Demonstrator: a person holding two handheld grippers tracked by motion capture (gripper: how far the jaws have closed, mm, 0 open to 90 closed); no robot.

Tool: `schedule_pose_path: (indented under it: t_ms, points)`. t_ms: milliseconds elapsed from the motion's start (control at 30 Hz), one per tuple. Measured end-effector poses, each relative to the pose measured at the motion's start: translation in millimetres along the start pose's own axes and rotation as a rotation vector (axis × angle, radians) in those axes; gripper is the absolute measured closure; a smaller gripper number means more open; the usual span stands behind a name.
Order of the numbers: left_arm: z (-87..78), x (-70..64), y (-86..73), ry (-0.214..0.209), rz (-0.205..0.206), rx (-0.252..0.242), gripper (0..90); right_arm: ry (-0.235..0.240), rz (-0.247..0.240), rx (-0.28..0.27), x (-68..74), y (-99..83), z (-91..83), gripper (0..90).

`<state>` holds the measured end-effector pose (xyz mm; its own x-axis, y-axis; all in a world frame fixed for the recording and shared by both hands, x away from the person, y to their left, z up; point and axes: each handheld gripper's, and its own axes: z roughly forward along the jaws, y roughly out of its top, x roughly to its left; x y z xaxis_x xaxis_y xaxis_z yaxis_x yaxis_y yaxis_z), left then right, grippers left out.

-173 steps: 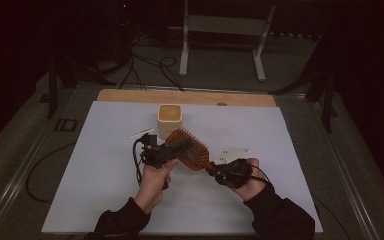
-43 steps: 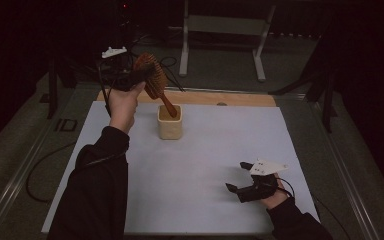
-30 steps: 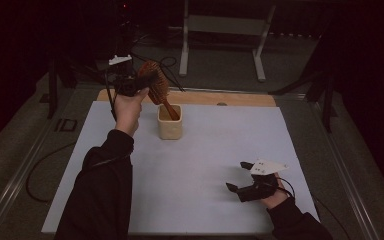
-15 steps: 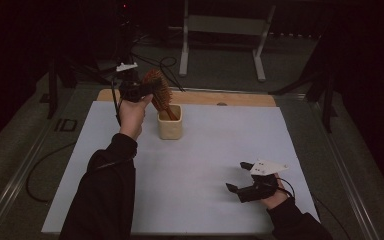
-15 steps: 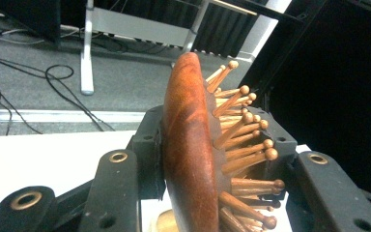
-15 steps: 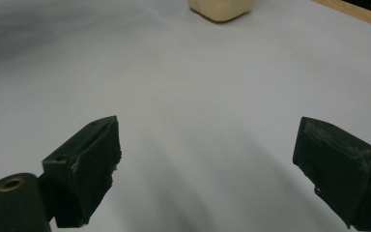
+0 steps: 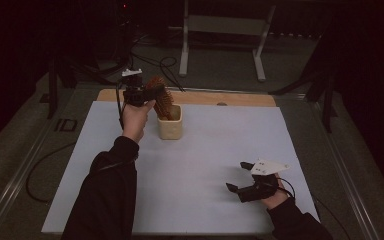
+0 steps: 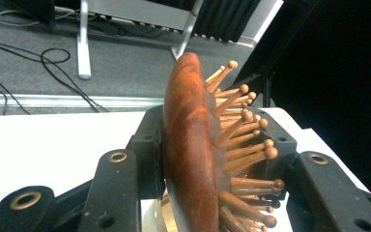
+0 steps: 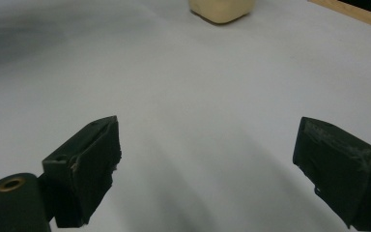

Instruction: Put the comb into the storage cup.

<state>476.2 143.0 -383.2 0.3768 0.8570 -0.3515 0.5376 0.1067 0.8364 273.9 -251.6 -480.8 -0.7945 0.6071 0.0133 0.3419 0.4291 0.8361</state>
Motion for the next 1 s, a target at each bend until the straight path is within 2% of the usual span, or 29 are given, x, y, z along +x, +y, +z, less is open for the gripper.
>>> schedule_pose_path:
  t_ms: [267, 400, 433, 533, 567, 633, 733, 833, 900, 1000]
  points:
    - [0.3, 8.9, -1.2, -0.002, -0.019, 0.011, 51.1, 0.006, -0.001, 0.006, 0.0, 0.1, 1.3, 9.6]
    - [-0.2, 8.7, -0.4, -0.001, -0.016, 0.029, 46.8, 0.009, -0.003, 0.006, 0.3, -0.1, 1.8, 9.6]
    - [-0.5, 8.8, 0.3, -0.007, -0.026, 0.044, 46.8, 0.01, -0.002, 0.005, 0.2, -0.2, 1.8, 9.6]
    - [-4.9, 6.7, 2.4, 0.017, -0.005, 0.035, 39.4, 0.008, -0.003, 0.002, 0.5, 0.2, 1.2, 9.6]
    - [-6.0, 6.6, 2.9, 0.018, -0.002, 0.037, 35.2, 0.008, -0.002, 0.003, 0.6, 0.1, 1.1, 9.6]
    - [-9.6, 5.1, 4.0, 0.044, 0.022, 0.038, 29.3, 0.007, -0.002, 0.003, 0.4, 0.1, 0.9, 9.6]
    - [-14.8, 3.6, 5.8, 0.053, 0.048, 0.051, 16.5, 0.005, 0.002, 0.003, 0.0, -0.2, 1.1, 9.6]
    - [-21.3, 2.4, 7.3, 0.052, 0.075, 0.051, 13.6, 0.004, 0.005, 0.001, 0.3, 0.1, 1.2, 9.6]
    - [-26.6, 3.7, 7.6, 0.011, 0.088, 0.052, 1.6, 0.006, -0.001, 0.004, 0.2, -0.1, 1.7, 9.6]
    - [-33.7, 3.8, 7.4, 0.014, 0.099, 0.051, 0.0, 0.006, 0.0, 0.003, 0.5, -0.1, 2.2, 9.6]
